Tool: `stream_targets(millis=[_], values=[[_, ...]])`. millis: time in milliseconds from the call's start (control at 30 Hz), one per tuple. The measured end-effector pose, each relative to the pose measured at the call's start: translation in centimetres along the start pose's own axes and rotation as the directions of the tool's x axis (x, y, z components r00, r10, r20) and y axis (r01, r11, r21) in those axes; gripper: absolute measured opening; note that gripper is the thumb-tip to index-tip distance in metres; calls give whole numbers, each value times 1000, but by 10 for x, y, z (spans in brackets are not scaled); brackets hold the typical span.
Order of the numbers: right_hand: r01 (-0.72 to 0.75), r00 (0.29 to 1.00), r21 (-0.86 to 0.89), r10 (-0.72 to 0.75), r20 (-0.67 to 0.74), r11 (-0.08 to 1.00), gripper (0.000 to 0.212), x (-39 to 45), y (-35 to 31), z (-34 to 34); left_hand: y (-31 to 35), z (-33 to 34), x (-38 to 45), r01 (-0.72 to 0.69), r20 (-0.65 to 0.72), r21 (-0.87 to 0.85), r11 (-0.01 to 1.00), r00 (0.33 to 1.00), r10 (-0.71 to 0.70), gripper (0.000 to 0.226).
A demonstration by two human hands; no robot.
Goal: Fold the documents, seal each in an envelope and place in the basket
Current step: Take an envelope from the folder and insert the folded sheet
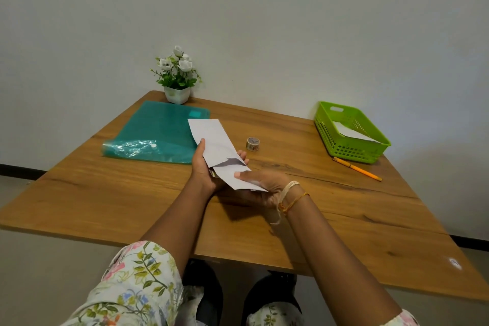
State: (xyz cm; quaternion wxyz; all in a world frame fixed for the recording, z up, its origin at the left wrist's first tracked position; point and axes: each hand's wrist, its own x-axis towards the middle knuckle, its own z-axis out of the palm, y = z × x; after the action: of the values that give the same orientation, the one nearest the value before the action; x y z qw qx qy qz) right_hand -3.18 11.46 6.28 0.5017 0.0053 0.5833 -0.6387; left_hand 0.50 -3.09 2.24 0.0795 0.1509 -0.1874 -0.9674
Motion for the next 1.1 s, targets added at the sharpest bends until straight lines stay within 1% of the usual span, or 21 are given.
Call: stream_targets(millis=[67, 167, 233, 333, 367, 400, 433, 467, 533, 567, 600, 667, 733, 767, 800, 867, 900, 933, 1000, 1067, 1100], values=[[84, 993, 8, -83, -79, 996, 40, 8, 3, 10, -2, 0, 1, 17, 9, 17, 1000, 1000, -18, 76], [139, 973, 34, -130, -190, 990, 38, 10, 6, 26, -2, -1, 2, 8, -6, 32, 999, 1000, -8, 77], [167, 962, 36, -155, -226, 985, 36, 12, 6, 30, -1, -1, 3, -5, -14, 16, 1000, 1000, 5, 77], [188, 975, 160, -165, -149, 969, 36, 6, 4, 31, 1, -2, 2, -23, -16, -33, 999, 1000, 22, 76], [202, 973, 130, -183, -143, 971, 35, 1, 3, 29, 2, -2, 1, -22, -21, -54, 998, 1000, 21, 75], [219, 965, 36, -211, -155, 975, 33, -5, 2, 26, 2, -1, 0, -15, -26, -72, 997, 1000, 14, 73], [241, 960, -63, -247, -132, 969, 30, -11, 0, 23, 2, -1, -1, -8, -29, -77, 997, 1000, 6, 72], [270, 958, -128, -280, -70, 954, 26, -15, -2, 19, 2, -1, -1, -2, -28, -72, 997, 1000, 0, 72], [296, 955, -153, -289, 68, 943, 23, -25, -8, 13, 3, -1, -2, 1, -30, -55, 998, 1000, -2, 73], [298, 953, -151, -284, 106, 943, 26, -26, -10, 11, 3, -2, -2, -5, -38, -52, 999, 999, 3, 73], [310, 948, -163, -292, 123, 937, 30, -26, -9, 11, 4, -2, -2, -9, -48, -50, 999, 999, 6, 73], [360, 933, -209, -349, 88, 909, 34, -20, -7, 12, 3, 0, -3, -5, -56, -55, 998, 998, 2, 72], [428, 898, -265, -440, 15, 864, 35, -11, -2, 13, 1, 3, -5, -22, -45, -50, 998, 999, 20, 69], [460, 869, -318, -495, -31, 829, 33, -6, 1, 14, 0, 4, -6, -21, -34, -40, 999, 999, 19, 69], [486, 821, -415, -565, -85, 769, 30, 0, 3, 14, -1, 5, -6, -20, -39, -22, 1000, 999, 19, 69], [447, 683, -678, -712, -162, 583, 33, 11, 7, 16, -1, 5, -6, -13, -39, -21, 1000, 999, 12, 70], [391, 627, -773, -760, -174, 499, 38, 15, 9, 16, -1, 6, -6, 7, -28, -38, 999, 1000, -8, 72], [340, 587, -832, -790, -177, 439, 43, 18, 10, 17, -1, 6, -6, 27, -15, -52, 998, 999, -28, 76], [285, 538, -886, -826, -167, 365, 44, 25, 11, 16, -1, 8, -8, 53, 16, -63, 997, 999, -52, 77], [282, 528, -902, -838, -140, 328, 40, 31, 12, 14, -3, 9, -9, 53, 25, -45, 998, 998, -52, 69], [305, 533, -890, -835, -136, 339, 37, 33, 13, 12, -4, 10, -9, 57, 31, -38, 998, 998, -56, 66]])
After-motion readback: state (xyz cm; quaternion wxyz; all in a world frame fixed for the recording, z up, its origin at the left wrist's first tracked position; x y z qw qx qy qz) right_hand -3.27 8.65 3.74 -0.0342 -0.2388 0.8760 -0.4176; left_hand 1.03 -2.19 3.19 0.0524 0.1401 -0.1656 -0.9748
